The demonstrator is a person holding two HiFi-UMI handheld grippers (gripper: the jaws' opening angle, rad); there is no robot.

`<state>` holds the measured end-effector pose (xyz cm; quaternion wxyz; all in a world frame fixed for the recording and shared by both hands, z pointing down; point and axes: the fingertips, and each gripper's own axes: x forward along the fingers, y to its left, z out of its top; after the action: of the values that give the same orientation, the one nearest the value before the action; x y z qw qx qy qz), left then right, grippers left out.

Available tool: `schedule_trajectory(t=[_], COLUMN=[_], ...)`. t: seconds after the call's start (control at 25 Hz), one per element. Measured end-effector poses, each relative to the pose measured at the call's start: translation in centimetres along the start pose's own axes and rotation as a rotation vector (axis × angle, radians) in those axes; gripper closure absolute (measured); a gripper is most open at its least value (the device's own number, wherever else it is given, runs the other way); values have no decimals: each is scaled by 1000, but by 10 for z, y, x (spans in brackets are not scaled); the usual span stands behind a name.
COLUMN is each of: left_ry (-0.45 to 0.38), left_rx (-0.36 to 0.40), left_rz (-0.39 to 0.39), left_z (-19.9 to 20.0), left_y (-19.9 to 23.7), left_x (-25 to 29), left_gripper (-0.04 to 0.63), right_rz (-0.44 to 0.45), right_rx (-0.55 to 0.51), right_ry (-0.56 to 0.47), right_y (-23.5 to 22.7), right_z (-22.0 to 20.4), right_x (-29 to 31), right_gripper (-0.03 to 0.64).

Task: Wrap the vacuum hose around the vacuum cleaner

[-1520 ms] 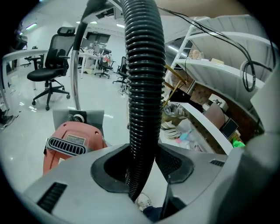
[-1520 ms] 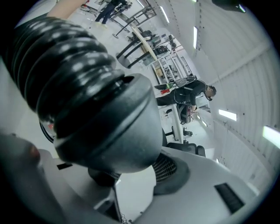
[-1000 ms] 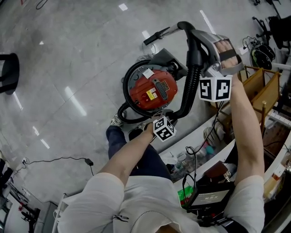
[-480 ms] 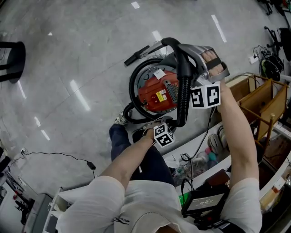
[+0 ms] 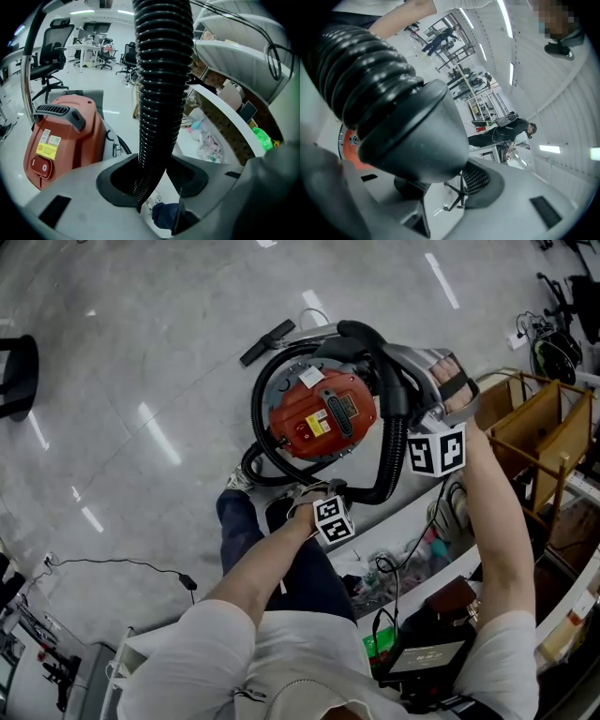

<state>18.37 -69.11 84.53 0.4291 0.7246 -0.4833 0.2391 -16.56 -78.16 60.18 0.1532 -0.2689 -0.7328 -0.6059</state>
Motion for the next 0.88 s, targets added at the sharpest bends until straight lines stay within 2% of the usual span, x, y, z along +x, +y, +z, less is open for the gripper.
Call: schedule_trajectory(t=[0.44,0.88], left_ry=[138,254], left_rx=[112,141], left_rz=[-29,-75], left_z=[-29,-64], left_y=[-18,-20], left_x=[42,53], left_gripper=[417,414], right_rz=[-10,60], right_rx=[14,113], right_ry=[115,282], right_y=[68,135], right_z=[-67,-126], right_x=[-53,-81], right_gripper=[443,443])
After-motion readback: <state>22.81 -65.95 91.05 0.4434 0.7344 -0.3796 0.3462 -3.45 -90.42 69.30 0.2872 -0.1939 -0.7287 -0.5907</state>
